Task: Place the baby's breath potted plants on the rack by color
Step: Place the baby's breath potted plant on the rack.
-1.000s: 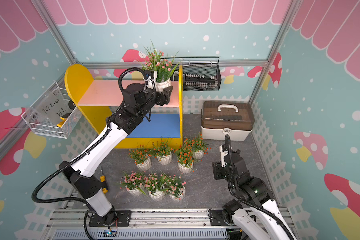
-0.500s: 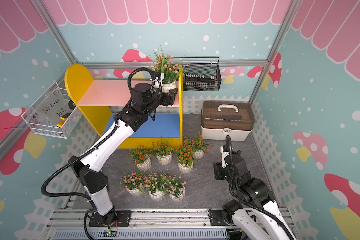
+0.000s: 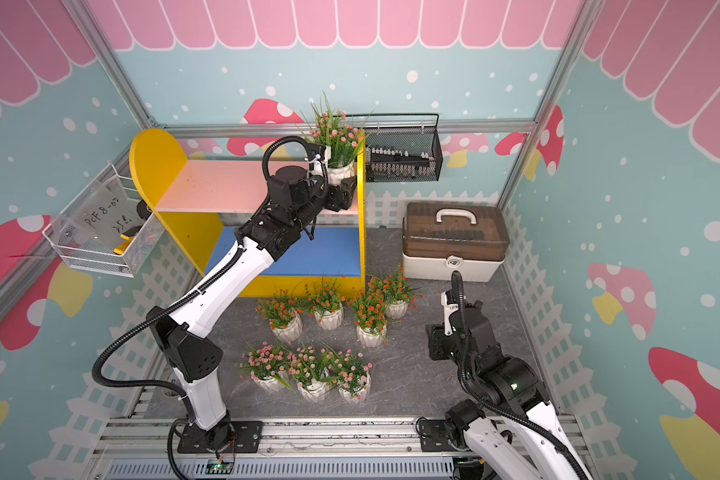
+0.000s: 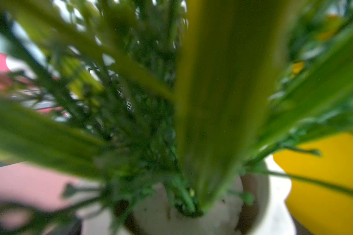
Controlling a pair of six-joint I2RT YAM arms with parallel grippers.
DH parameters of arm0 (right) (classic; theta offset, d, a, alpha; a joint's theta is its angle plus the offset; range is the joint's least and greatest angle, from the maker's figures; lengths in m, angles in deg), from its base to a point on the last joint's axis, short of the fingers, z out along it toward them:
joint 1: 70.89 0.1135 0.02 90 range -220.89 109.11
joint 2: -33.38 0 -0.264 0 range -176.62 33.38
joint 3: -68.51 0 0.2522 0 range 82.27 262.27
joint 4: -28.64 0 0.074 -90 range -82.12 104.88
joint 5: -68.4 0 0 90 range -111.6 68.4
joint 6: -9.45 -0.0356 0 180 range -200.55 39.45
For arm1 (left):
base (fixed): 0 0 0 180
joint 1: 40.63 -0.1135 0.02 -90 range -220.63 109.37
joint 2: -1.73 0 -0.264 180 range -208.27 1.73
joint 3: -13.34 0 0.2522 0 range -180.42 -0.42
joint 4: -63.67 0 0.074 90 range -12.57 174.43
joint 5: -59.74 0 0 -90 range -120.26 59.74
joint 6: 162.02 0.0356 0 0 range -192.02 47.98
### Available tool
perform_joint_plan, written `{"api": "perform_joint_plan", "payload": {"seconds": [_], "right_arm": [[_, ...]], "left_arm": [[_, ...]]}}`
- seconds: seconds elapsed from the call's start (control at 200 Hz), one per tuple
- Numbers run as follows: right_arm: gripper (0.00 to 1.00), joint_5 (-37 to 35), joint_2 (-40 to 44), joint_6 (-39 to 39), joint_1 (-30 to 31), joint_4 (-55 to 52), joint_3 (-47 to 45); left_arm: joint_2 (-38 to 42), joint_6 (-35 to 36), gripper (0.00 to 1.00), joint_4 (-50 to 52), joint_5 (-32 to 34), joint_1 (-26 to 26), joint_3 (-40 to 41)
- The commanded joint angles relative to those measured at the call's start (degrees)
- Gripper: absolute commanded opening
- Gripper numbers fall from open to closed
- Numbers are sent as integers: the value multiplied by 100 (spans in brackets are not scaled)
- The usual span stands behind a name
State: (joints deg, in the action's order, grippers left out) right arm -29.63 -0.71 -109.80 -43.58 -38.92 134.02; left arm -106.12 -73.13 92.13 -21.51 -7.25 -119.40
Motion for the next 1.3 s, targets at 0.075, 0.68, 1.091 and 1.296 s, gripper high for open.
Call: {"api": "perform_joint_plan", "payload": {"seconds": [0.075, 0.68, 1.091, 1.296], "right_arm": [[42, -76, -2, -63, -23, -69, 20], [46, -62, -65, -45, -18, -52, 26], [48, -49, -100, -50, -16, -44, 9], [51, -9, -280, -71, -16, -30, -15]], "left_arm": [[12, -50, 75, -415, -75, -84, -238], [479, -39, 99, -692, -285, -127, 418], [1694, -8, 99, -762, -366, -127, 1764], [2544, -48, 99, -788, -428, -117, 2730]]}}
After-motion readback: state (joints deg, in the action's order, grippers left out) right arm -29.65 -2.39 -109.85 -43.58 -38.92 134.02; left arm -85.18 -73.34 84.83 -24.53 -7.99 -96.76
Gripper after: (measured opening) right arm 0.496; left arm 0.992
